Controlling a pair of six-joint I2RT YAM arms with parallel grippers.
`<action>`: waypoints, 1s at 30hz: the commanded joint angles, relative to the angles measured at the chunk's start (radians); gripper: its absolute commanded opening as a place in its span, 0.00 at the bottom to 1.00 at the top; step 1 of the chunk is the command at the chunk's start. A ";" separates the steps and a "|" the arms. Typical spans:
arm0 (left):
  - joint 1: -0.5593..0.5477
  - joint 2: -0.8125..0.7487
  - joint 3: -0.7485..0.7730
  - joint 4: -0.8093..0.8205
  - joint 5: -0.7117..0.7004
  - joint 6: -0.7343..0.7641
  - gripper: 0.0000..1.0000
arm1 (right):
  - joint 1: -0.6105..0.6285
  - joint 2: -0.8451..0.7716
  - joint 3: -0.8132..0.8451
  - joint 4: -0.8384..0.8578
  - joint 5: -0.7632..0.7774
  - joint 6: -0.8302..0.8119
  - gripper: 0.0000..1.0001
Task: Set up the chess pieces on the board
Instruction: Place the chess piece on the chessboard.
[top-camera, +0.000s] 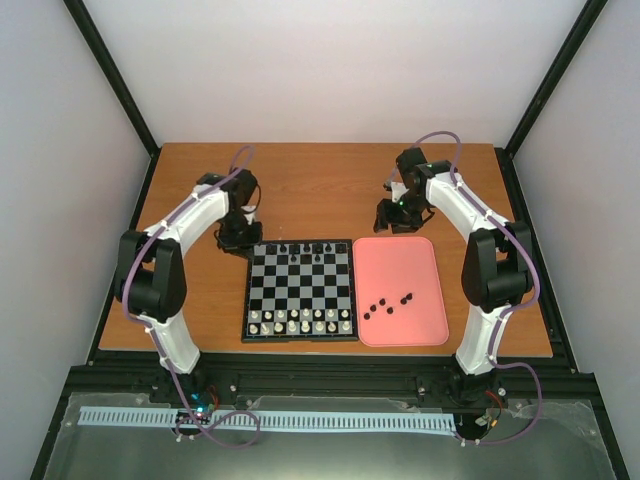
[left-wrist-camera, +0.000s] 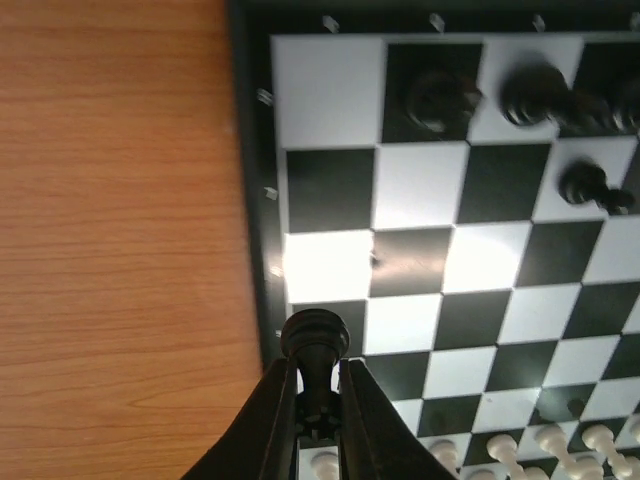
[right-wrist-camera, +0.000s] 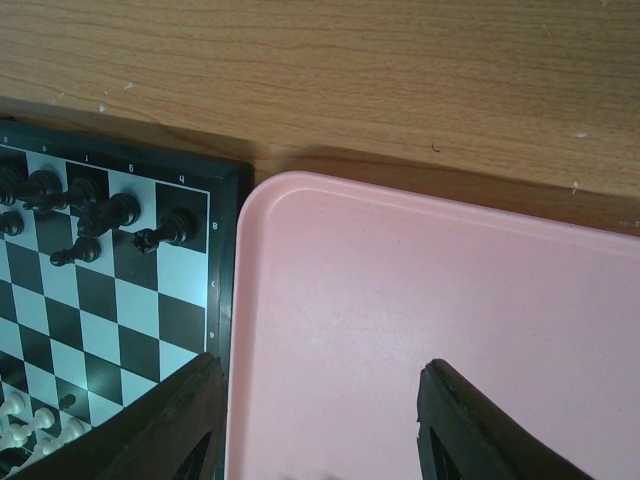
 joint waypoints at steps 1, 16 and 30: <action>0.043 0.032 0.082 -0.022 -0.038 0.057 0.01 | -0.009 0.011 0.025 -0.001 -0.013 -0.015 0.53; 0.055 0.260 0.265 -0.015 -0.028 0.083 0.01 | -0.009 0.035 0.053 -0.010 -0.022 -0.019 0.53; 0.057 0.307 0.277 -0.012 -0.002 0.084 0.02 | -0.010 0.049 0.055 -0.010 -0.016 -0.021 0.53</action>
